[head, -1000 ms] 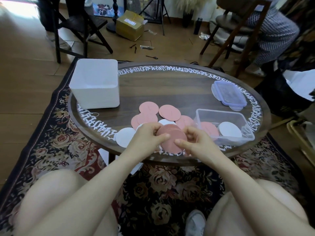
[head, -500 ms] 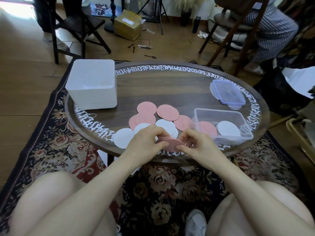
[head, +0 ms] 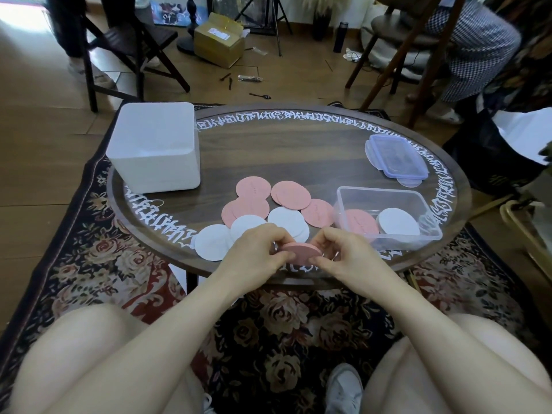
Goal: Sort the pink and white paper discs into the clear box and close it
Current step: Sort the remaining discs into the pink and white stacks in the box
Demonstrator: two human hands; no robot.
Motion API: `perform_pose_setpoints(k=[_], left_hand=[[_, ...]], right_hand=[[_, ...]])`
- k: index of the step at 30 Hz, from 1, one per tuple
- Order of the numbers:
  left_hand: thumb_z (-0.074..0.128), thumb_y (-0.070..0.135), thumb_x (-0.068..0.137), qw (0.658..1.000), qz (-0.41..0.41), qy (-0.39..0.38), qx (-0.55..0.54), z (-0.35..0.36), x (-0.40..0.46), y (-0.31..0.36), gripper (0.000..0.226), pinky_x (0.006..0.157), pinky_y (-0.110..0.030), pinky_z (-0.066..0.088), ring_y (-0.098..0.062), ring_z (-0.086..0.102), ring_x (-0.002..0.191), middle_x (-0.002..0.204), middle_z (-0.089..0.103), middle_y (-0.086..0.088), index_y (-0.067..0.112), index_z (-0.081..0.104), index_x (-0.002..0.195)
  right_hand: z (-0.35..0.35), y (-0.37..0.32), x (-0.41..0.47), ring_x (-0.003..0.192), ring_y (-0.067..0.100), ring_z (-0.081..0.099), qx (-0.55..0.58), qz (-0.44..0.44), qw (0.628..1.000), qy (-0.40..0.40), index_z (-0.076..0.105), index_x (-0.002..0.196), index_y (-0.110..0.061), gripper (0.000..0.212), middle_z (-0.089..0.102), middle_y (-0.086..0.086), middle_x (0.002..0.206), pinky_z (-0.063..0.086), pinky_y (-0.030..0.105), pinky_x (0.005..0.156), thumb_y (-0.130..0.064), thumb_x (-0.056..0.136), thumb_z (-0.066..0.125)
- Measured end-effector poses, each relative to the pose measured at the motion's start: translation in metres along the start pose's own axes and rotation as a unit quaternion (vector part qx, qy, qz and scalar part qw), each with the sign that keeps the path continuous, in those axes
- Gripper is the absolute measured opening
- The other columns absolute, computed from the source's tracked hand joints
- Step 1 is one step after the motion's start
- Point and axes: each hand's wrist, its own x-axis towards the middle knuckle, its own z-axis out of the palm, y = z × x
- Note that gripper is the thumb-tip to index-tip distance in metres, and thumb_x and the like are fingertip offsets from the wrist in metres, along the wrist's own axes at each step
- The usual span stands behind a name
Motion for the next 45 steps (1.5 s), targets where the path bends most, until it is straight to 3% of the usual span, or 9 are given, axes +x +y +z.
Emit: perform_pose_setpoints(k=[4,6,13,17,20,26,30,37,45], left_hand=[[0.071,0.016,0.080,0.998,-0.020,0.045,-0.044,0.000,0.001,0.002,0.008,0.064,-0.018,0.040,-0.004,0.048,0.064,0.073,0.058,0.009,0.017,0.066,0.074],[0.073,0.013,0.079,0.987,-0.059,0.067,-0.133,-0.005,0.002,0.005,0.010,0.055,-0.012,0.038,-0.001,0.048,0.054,0.063,0.059,0.010,0.017,0.066,0.072],[0.071,0.007,0.080,0.931,-0.109,0.069,-0.341,-0.013,0.004,0.012,0.004,0.043,-0.019,0.038,-0.007,0.051,0.046,0.058,0.062,0.001,0.006,0.069,0.083],[0.069,0.014,0.084,0.942,-0.099,0.115,-0.299,-0.014,0.005,0.007,0.009,0.054,-0.012,0.044,-0.011,0.062,0.079,0.087,0.070,-0.010,0.019,0.071,0.091],[0.065,0.012,0.086,0.944,-0.109,0.162,-0.265,-0.019,0.010,0.002,0.012,0.059,-0.007,0.042,-0.005,0.063,0.081,0.090,0.070,-0.003,0.023,0.070,0.088],[0.056,0.010,0.089,0.931,-0.157,0.171,-0.281,-0.023,0.010,0.002,0.019,0.060,-0.021,0.043,0.005,0.060,0.067,0.084,0.070,0.000,0.022,0.070,0.084],[0.055,0.010,0.089,0.928,-0.182,0.158,-0.286,-0.021,0.012,0.003,0.018,0.059,-0.022,0.041,-0.005,0.060,0.075,0.095,0.068,-0.003,0.019,0.070,0.086],[0.056,0.009,0.089,0.930,-0.194,0.146,-0.274,-0.020,0.011,0.002,0.020,0.060,-0.022,0.043,-0.007,0.060,0.077,0.080,0.069,0.003,0.022,0.070,0.085],[0.056,0.005,0.087,0.926,-0.191,0.158,-0.284,-0.027,0.012,0.003,0.020,0.062,-0.023,0.043,-0.009,0.059,0.078,0.085,0.069,-0.002,0.020,0.070,0.082]], right_hand=[[0.000,0.003,0.000,0.060,0.012,0.050,0.028,0.038,0.999,0.002,0.057,0.078,-0.021,0.015,0.056,-0.006,0.068,0.047,0.034,0.061,-0.014,0.081,0.070],[-0.001,0.000,0.000,0.057,0.014,0.052,0.125,0.049,0.991,0.022,0.057,0.077,-0.021,0.017,0.057,-0.005,0.067,0.043,0.025,0.052,-0.013,0.083,0.071],[-0.010,-0.022,0.000,0.042,0.009,0.049,0.310,0.032,0.947,0.079,0.055,0.084,-0.008,0.010,0.060,0.005,0.066,0.037,0.015,0.040,-0.003,0.086,0.064],[-0.047,-0.016,-0.001,0.056,-0.002,0.056,0.222,0.008,0.954,0.200,0.059,0.080,-0.011,0.013,0.064,0.004,0.072,0.043,0.008,0.053,-0.001,0.082,0.068],[-0.080,0.003,0.004,0.059,0.001,0.060,0.118,0.071,0.957,0.255,0.063,0.079,-0.016,0.011,0.067,0.004,0.074,0.046,0.009,0.060,-0.009,0.082,0.072],[-0.090,0.030,0.010,0.081,0.020,0.066,0.000,0.183,0.961,0.206,0.064,0.079,-0.019,0.008,0.071,-0.002,0.072,0.049,0.040,0.082,-0.020,0.079,0.072],[-0.084,0.030,0.014,0.082,0.020,0.064,-0.044,0.193,0.964,0.179,0.065,0.076,-0.022,0.006,0.070,-0.002,0.072,0.049,0.040,0.079,-0.022,0.078,0.070],[-0.073,0.032,0.023,0.094,0.024,0.059,-0.196,0.246,0.936,0.156,0.062,0.078,-0.025,0.004,0.066,-0.002,0.095,0.043,0.032,0.074,-0.027,0.077,0.065],[-0.064,0.035,0.023,0.096,0.029,0.057,-0.253,0.200,0.930,0.178,0.060,0.096,-0.018,0.016,0.056,0.003,0.105,0.040,0.035,0.074,-0.024,0.081,0.064]])
